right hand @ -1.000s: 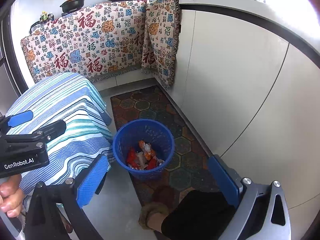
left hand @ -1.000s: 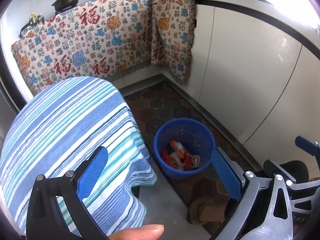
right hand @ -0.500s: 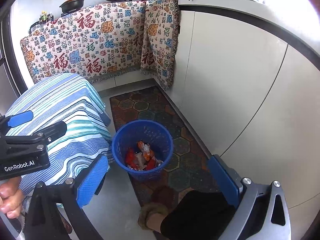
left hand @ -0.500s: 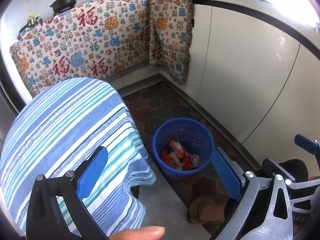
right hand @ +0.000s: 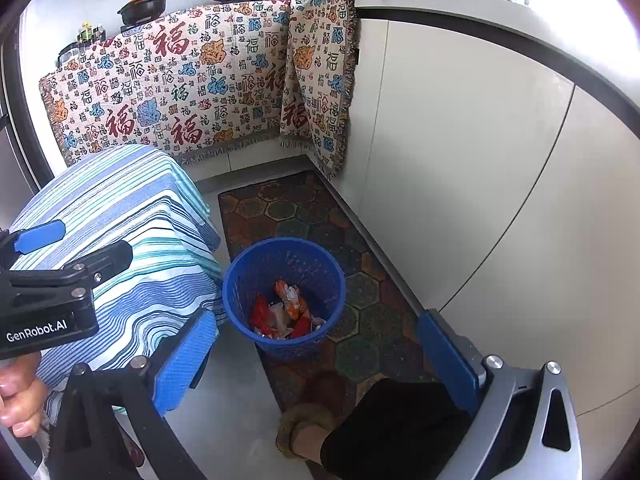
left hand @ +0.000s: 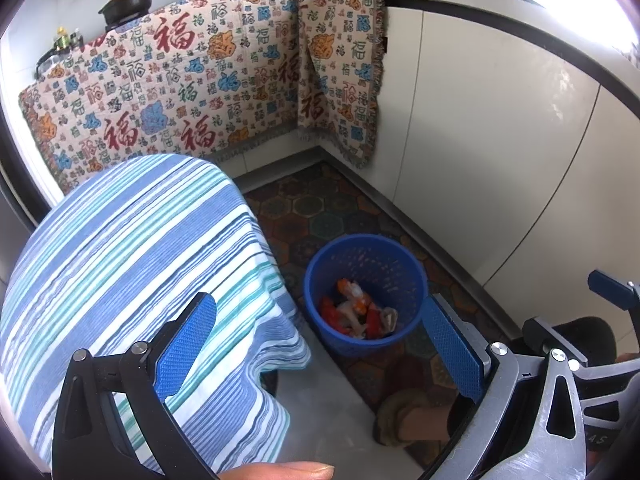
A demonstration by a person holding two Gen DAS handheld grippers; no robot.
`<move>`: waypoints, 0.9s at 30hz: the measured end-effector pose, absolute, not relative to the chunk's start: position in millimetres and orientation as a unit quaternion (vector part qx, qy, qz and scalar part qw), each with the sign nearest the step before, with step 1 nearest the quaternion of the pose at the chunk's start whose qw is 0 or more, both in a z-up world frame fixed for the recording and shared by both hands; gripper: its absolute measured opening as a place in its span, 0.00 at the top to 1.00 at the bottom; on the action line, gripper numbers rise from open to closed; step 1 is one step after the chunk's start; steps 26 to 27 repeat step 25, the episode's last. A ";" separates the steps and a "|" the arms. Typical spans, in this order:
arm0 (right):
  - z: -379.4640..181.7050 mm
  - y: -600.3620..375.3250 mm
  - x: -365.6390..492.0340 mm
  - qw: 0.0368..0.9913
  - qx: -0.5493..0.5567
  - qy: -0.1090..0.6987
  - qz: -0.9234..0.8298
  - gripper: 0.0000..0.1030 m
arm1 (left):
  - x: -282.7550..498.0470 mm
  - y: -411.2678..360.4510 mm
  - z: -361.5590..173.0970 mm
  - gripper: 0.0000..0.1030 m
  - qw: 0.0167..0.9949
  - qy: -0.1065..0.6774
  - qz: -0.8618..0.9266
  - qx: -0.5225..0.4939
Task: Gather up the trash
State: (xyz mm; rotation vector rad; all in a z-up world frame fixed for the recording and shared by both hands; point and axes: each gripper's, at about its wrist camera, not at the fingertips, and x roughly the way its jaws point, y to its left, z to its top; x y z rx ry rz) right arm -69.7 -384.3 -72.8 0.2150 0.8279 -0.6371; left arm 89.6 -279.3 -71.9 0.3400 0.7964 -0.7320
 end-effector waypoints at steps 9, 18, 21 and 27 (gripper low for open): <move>-75.2 -386.1 -70.8 0.859 0.103 0.397 -0.306 0.00 | 88.1 -281.7 -72.9 0.00 0.843 0.379 -0.347 0.162; -77.5 -389.0 -70.5 0.856 0.106 0.399 -0.310 0.00 | 87.5 -282.8 -74.5 0.00 0.842 0.380 -0.347 0.163; -78.1 -387.9 -70.0 0.856 0.104 0.401 -0.309 0.00 | 87.8 -281.6 -76.4 0.00 0.839 0.384 -0.351 0.158; -78.8 -389.3 -70.3 0.856 0.104 0.401 -0.310 0.00 | 87.6 -276.9 -77.0 0.01 0.842 0.383 -0.349 0.149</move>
